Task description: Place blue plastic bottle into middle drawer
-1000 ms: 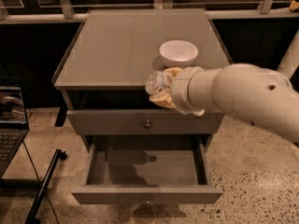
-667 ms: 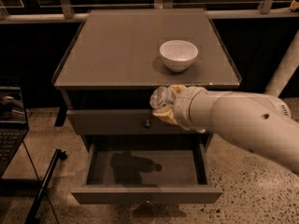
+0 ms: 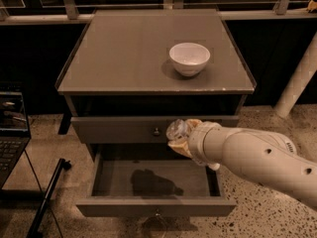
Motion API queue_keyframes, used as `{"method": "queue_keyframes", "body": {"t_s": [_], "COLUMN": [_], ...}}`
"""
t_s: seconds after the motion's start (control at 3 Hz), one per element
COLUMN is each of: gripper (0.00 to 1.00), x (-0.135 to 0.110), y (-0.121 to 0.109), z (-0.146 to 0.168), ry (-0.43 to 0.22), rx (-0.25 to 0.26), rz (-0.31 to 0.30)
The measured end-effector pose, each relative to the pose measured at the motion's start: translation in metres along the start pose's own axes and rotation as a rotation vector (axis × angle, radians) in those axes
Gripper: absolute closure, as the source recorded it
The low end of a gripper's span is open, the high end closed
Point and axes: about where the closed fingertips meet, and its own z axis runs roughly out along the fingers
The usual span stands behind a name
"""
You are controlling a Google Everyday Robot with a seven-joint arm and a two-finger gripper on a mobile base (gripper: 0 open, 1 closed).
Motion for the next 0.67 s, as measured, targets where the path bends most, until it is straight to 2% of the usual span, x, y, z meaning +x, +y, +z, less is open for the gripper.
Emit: {"method": "queue_keyframes", "body": {"t_s": [0.33, 0.67], "gripper": [1.0, 1.0], "x": [0.029, 0.05], "y": [0.02, 0.033], "z": [0.037, 0.059], "ry": [0.003, 0.01], "rx": [-0.103, -0.154], "rz": [0.085, 0.116]}}
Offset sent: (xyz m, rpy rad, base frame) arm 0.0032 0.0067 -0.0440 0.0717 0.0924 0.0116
